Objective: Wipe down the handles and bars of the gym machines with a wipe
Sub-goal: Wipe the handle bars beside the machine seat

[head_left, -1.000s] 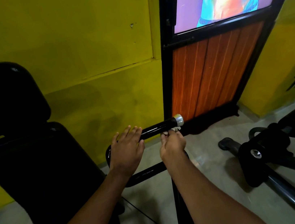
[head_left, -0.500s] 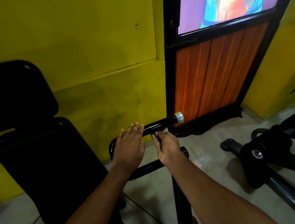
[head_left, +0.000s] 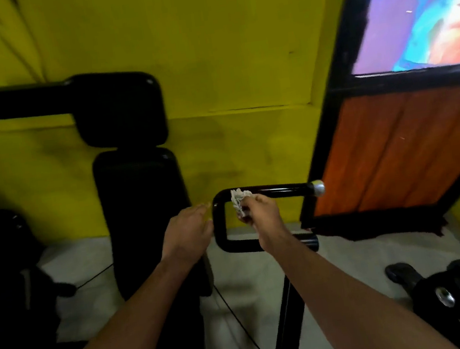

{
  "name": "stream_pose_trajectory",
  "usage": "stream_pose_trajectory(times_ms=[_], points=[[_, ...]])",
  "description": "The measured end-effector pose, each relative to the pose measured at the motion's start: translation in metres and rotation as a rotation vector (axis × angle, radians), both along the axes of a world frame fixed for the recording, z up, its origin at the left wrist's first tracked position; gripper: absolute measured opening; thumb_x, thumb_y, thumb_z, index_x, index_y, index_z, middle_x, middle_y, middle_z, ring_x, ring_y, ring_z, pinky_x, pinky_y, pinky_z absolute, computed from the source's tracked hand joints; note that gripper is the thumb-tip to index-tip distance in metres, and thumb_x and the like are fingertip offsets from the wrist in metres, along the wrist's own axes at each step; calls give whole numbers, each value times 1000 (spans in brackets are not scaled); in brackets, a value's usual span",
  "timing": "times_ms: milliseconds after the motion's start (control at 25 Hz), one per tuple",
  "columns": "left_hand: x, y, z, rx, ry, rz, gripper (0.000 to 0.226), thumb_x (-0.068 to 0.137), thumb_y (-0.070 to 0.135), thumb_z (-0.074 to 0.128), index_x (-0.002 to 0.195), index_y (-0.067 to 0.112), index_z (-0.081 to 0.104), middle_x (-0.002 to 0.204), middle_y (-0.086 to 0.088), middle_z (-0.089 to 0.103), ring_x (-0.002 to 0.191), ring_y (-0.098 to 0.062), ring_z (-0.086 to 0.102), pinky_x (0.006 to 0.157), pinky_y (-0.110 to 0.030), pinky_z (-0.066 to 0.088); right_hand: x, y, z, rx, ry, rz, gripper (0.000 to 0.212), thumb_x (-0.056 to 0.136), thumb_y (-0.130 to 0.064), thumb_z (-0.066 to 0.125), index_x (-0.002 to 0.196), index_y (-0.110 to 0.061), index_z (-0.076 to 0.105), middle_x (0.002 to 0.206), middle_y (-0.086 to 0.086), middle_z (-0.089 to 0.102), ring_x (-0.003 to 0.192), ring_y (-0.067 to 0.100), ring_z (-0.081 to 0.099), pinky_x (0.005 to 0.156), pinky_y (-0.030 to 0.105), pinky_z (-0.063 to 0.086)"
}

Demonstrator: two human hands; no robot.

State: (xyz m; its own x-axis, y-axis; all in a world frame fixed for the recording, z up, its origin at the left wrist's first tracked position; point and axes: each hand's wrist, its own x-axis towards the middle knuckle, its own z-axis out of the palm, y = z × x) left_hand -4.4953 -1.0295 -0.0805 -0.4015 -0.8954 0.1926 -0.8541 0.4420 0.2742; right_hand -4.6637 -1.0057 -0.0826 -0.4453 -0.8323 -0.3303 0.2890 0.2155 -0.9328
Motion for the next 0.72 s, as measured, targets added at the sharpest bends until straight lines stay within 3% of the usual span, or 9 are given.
stream_pose_trajectory(times_ms=[200,320,440,560,720], points=[[73,74,6,-12,57,380,42,97,30,51,138,20,55,138,1,57,126,-17,53,103,-31,43,49,10,-6,-48,167,505,7,89,-6,63,84,-8,59,65,3,55,58,15,50,55,27,41],[100,146,2,19,88,648,38,93,33,50,129,24,62,127,1,64,113,-21,61,91,-32,48,88,34,-18,-63,271,747,12,85,-18,69,87,-7,65,70,3,63,63,14,56,59,30,45],[123,250,-8,68,41,863,39,89,35,47,122,24,65,122,1,66,111,-25,61,89,-37,50,145,83,-38,-95,329,1025,15,79,-26,72,85,-13,67,80,1,73,71,14,66,63,30,51],[152,369,-11,99,22,1086,40,90,39,46,125,30,61,125,3,65,114,-24,60,90,-35,50,215,154,-38,-94,224,1286,2,88,-12,67,87,-13,67,87,5,71,76,17,64,66,32,51],[193,519,3,40,28,1439,37,93,35,54,129,28,61,129,2,63,117,-22,59,96,-36,48,307,259,-25,-182,161,1592,10,89,-6,67,83,-13,68,76,0,68,65,9,61,62,24,51]])
